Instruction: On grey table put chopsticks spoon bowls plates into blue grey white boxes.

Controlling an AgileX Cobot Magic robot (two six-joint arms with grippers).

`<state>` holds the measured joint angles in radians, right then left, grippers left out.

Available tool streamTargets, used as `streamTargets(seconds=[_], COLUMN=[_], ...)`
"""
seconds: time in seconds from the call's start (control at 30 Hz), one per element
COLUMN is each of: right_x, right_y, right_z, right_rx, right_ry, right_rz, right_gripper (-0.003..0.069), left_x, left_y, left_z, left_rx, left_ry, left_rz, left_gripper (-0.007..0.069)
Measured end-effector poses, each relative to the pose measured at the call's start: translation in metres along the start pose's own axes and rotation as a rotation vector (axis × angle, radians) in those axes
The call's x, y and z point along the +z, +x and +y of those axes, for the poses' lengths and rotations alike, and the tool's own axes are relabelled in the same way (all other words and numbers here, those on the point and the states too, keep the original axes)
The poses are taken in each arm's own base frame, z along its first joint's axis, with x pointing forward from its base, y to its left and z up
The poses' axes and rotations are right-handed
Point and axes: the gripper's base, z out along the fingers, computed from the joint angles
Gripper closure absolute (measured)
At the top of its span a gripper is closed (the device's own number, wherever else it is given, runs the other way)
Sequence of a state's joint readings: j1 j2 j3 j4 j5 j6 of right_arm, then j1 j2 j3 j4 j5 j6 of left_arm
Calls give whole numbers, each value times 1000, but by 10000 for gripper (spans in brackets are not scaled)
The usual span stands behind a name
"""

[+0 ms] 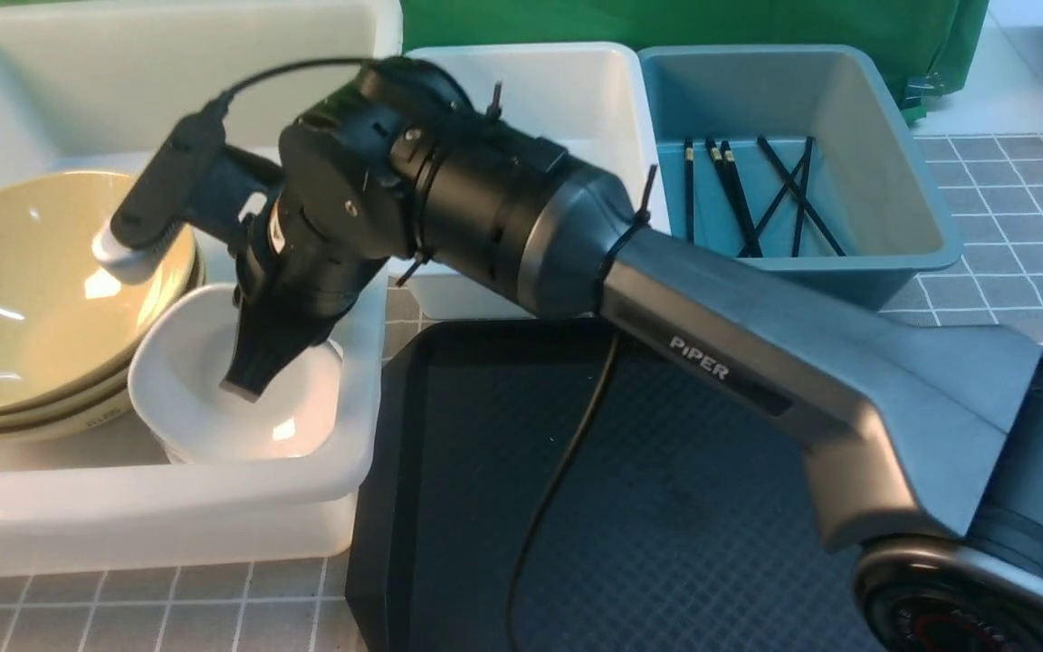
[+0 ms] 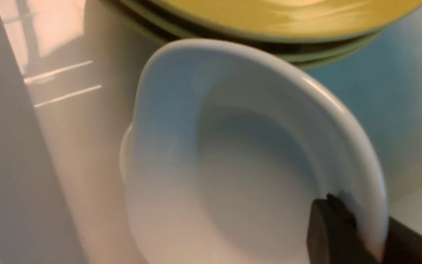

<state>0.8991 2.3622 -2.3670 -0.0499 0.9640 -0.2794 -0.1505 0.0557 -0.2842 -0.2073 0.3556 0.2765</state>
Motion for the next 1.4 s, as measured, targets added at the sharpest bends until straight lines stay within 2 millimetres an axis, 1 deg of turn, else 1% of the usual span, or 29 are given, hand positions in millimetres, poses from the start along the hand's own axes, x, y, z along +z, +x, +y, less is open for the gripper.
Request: streamTargets(seconds=[0.13,0.17,0.2,0.33,0.37,0.4,0.43,0.47,0.5,0.53,0.6,0.63,0.67,0.7,0.73,0.77,0.8,0.83,0.87,0.97,1.0,1.1,1.13,1.17,1.27,1.3,1.33,1.37,1.4], right_x=[-1,-1,-1,-4,-5,-14,-17,-35,-41,-62,-114,-124,-160,-165,-202,-228,-267,-289,-309,-335,-354,-370,-378,-372,-357,-356,-350,-340,-322], right_y=[0,0,0,-2,-3,-6,-7,-11,-13,-16,-18,-18,-14,-13,-5,5,22,37,52,78,106,156,159,183,232,235,245,260,282], right_z=[0,-1,-1,-1,-2,-3,-4,-8,-9,-14,-24,-26,-34,-35,-44,-51,-61,-67,-71,-75,-72,-52,-48,-32,3,6,14,23,36], right_rx=[-1,-1,2,46,47,55,56,68,71,77,81,79,77,78,81,83,105,132,165,228,280,328,325,326,331,332,333,355,409], right_ry=[4,5,6,8,9,13,15,24,27,37,58,63,89,93,136,178,241,281,312,360,399,459,475,489,506,506,503,485,446], right_rz=[0,0,0,-8,-10,-23,-28,-54,-62,-85,-114,-119,-134,-135,-137,-123,-104,-77,-66,-45,-36,-129,-177,-280,-551,-570,-665,-727,-754], right_gripper=[540,467,438,239,231,179,170,150,149,151,195,208,254,263,333,400,482,547,579,617,624,624,624,624,624,624,624,624,624], left_x=[0,0,0,0,0,0,0,0,0,0,0,0,0,0,0,0,0,0,0,0,0,0,0,0,0,0,0,0,0], left_y=[0,0,0,0,0,0,0,0,0,0,0,0,0,0,0,0,0,0,0,0,0,0,0,0,0,0,0,0,0], left_z=[0,0,0,0,0,0,0,0,0,0,0,0,0,0,0,0,0,0,0,0,0,0,0,0,0,0,0,0,0], left_rx=[1,1,1,2,2,2,2,2,2,2,3,3,7,7,10,10,10,10,9,8,8,8,8,8,8,8,9,9,9], left_ry=[0,0,0,-1,-1,-1,-1,-1,-1,-1,-1,-1,-2,-2,-4,-4,-4,-4,-4,-4,-3,-3,-3,-3,-3,-3,-3,-3,-3], left_rz=[0,0,0,0,0,0,0,0,0,0,0,0,1,1,1,1,1,1,1,1,2,4,4,5,5,5,5,5,5], left_gripper=[633,633,633,633,633,633,633,633,633,633,633,633,633,633,633,633,633,633,633,633,633,633,633,633,633,633,633,633,633])
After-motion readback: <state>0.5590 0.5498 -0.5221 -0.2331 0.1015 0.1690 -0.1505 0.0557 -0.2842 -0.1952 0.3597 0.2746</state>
